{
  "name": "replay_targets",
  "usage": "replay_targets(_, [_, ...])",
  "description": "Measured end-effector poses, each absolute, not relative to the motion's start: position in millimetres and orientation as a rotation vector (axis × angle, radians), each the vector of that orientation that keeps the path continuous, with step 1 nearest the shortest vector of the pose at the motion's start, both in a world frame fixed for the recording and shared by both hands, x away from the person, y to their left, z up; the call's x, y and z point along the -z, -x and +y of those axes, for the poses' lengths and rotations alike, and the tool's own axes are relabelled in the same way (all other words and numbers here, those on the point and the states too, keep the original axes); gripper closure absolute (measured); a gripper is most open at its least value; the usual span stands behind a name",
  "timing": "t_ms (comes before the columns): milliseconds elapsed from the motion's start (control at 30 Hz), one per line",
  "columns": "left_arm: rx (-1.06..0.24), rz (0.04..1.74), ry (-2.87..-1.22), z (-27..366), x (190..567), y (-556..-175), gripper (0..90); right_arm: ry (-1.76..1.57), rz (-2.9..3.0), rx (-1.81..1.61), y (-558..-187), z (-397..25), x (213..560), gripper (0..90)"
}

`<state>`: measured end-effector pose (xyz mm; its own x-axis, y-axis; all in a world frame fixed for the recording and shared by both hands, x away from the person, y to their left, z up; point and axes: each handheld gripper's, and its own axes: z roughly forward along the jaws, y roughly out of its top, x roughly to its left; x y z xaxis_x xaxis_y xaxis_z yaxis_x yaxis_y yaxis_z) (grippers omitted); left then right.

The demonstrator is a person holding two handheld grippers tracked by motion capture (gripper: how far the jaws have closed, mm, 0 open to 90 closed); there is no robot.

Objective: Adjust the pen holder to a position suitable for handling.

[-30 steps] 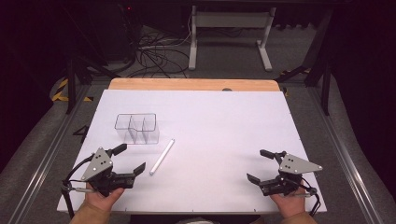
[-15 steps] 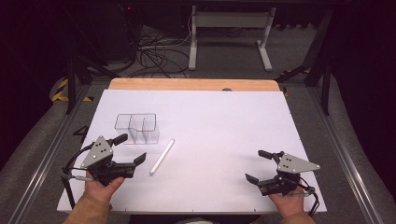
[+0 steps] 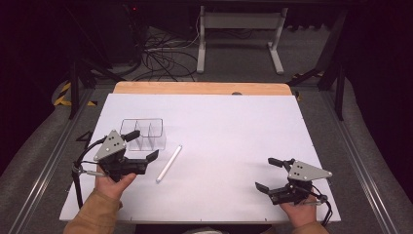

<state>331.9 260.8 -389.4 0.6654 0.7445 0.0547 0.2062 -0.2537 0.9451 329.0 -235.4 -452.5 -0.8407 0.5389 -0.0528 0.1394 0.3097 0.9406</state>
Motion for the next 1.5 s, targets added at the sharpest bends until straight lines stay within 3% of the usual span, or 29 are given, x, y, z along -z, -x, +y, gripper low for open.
replay_targets(500, [-0.58, 0.75, -1.806, 262.3, 383.6, -341.2, 9.5, -0.601, 2.243, -1.56, -328.5, -234.6, 452.5, 7.5])
replay_targets(767, [-0.563, 0.704, -1.894, 266.1, 380.8, -345.1, 22.9, -0.587, 2.239, -1.56, -328.8, -234.6, 452.7, 7.5])
replay_targets(933, [-0.542, 0.675, -1.959, 269.7, 373.5, -350.4, 26.5, -0.586, 2.244, -1.561, -328.5, -234.1, 452.8, 7.5])
replay_targets(1300, [-0.467, 0.702, -2.011, 275.9, 368.3, -365.5, 26.8, -0.579, 2.254, -1.557, -328.7, -233.9, 452.8, 7.5])
replay_targets(1500, [-0.497, 0.692, -2.04, 273.5, 368.6, -368.8, 27.7, -0.573, 2.256, -1.559, -328.4, -233.5, 452.9, 7.5])
